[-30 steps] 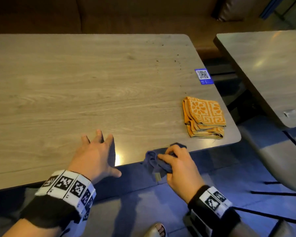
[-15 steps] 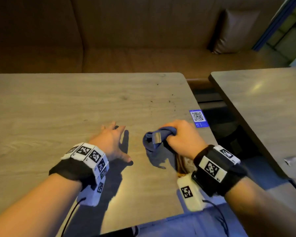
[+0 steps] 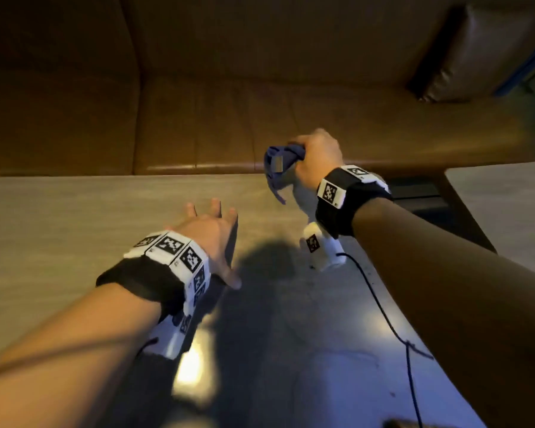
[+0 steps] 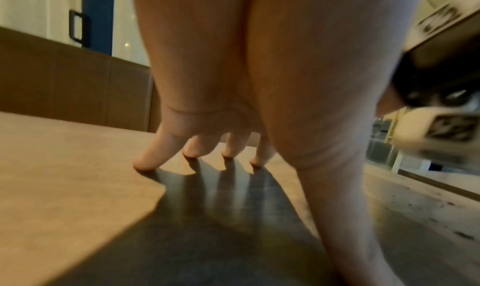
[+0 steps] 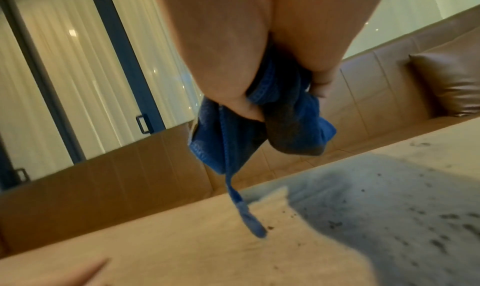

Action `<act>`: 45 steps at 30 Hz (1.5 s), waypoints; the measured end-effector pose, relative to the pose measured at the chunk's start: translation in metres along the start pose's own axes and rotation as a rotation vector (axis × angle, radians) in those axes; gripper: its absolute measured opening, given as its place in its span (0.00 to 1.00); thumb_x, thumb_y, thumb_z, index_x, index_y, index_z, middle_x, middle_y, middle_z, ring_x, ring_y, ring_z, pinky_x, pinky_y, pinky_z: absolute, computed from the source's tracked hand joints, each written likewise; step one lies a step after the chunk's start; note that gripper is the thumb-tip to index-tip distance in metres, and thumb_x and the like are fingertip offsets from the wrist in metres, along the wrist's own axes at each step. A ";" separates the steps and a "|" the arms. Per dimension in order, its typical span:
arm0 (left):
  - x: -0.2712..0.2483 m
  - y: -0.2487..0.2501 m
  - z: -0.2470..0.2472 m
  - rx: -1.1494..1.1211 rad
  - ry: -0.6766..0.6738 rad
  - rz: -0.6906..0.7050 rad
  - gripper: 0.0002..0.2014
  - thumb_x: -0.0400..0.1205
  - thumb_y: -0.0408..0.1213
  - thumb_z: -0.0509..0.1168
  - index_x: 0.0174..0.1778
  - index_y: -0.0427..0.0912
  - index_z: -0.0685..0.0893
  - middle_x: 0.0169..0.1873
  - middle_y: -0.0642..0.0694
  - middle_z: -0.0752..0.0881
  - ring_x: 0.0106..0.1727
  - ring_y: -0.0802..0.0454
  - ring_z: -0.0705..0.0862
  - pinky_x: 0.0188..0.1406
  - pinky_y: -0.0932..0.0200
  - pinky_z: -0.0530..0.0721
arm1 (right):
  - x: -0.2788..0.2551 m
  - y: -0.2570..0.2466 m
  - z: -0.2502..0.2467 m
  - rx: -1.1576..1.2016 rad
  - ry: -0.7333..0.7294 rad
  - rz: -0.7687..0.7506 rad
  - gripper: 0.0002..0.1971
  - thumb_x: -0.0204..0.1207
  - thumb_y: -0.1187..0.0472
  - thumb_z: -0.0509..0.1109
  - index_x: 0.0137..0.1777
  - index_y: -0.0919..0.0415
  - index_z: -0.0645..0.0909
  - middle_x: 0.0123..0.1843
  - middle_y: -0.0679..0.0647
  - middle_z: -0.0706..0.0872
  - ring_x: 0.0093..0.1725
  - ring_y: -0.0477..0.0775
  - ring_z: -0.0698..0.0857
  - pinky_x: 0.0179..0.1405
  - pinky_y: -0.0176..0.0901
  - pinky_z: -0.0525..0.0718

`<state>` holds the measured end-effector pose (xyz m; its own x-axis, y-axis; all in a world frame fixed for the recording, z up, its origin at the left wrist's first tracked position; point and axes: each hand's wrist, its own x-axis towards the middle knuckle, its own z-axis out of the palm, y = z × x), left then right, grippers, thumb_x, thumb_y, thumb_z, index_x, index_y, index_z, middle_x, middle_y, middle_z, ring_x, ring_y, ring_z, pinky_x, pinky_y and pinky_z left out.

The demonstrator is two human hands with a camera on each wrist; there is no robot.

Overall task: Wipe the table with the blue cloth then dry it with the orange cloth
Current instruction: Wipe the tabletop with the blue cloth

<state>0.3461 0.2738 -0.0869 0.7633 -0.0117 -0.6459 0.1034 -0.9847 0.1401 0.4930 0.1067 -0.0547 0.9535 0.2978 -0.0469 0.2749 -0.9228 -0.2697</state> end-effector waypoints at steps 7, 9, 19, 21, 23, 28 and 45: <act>0.000 0.007 -0.001 -0.017 -0.055 -0.019 0.71 0.59 0.61 0.85 0.88 0.52 0.43 0.87 0.46 0.37 0.84 0.23 0.44 0.71 0.15 0.64 | -0.010 -0.003 0.022 -0.203 -0.296 -0.093 0.14 0.74 0.61 0.70 0.59 0.53 0.84 0.57 0.58 0.76 0.62 0.61 0.79 0.58 0.47 0.77; -0.002 0.008 -0.001 -0.028 -0.054 -0.020 0.70 0.59 0.61 0.85 0.88 0.52 0.43 0.87 0.46 0.37 0.84 0.23 0.44 0.72 0.15 0.63 | -0.040 0.005 0.017 -0.133 -0.320 -0.125 0.12 0.75 0.60 0.69 0.58 0.54 0.85 0.53 0.60 0.77 0.61 0.64 0.80 0.53 0.45 0.76; -0.007 0.007 -0.001 -0.053 -0.027 -0.038 0.70 0.60 0.60 0.85 0.89 0.54 0.43 0.88 0.48 0.38 0.85 0.26 0.41 0.74 0.16 0.61 | -0.183 0.029 0.001 0.068 -0.521 -0.211 0.19 0.74 0.65 0.68 0.64 0.48 0.83 0.56 0.50 0.77 0.54 0.56 0.79 0.53 0.49 0.79; -0.005 0.007 0.001 -0.047 -0.020 -0.040 0.70 0.60 0.60 0.85 0.88 0.54 0.44 0.88 0.49 0.38 0.85 0.26 0.42 0.74 0.16 0.62 | -0.163 0.028 -0.013 0.212 -0.427 -0.188 0.15 0.70 0.67 0.68 0.54 0.52 0.86 0.50 0.49 0.82 0.50 0.52 0.82 0.49 0.46 0.79; -0.004 0.007 0.002 -0.060 -0.026 -0.049 0.70 0.60 0.59 0.85 0.89 0.54 0.43 0.88 0.49 0.37 0.85 0.26 0.40 0.74 0.16 0.61 | -0.122 0.023 -0.027 0.322 -0.188 -0.170 0.09 0.68 0.63 0.65 0.43 0.53 0.86 0.39 0.48 0.83 0.41 0.49 0.82 0.40 0.41 0.76; 0.000 0.004 0.003 -0.040 -0.028 -0.058 0.71 0.60 0.59 0.85 0.89 0.54 0.41 0.87 0.49 0.34 0.86 0.28 0.40 0.76 0.18 0.61 | 0.007 0.022 -0.026 0.117 -0.064 0.062 0.12 0.73 0.64 0.68 0.54 0.56 0.86 0.43 0.54 0.85 0.42 0.53 0.80 0.40 0.40 0.75; -0.053 0.020 0.053 -0.121 0.238 -0.032 0.46 0.77 0.57 0.75 0.86 0.45 0.60 0.85 0.37 0.58 0.83 0.31 0.60 0.79 0.35 0.68 | -0.220 0.026 0.009 -0.033 -0.485 0.044 0.04 0.73 0.65 0.69 0.44 0.57 0.85 0.38 0.59 0.82 0.45 0.64 0.86 0.38 0.43 0.79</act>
<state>0.2739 0.2458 -0.0900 0.8853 0.0743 -0.4591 0.1946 -0.9558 0.2206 0.2896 0.0196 -0.0596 0.7989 0.3307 -0.5024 0.2471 -0.9420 -0.2271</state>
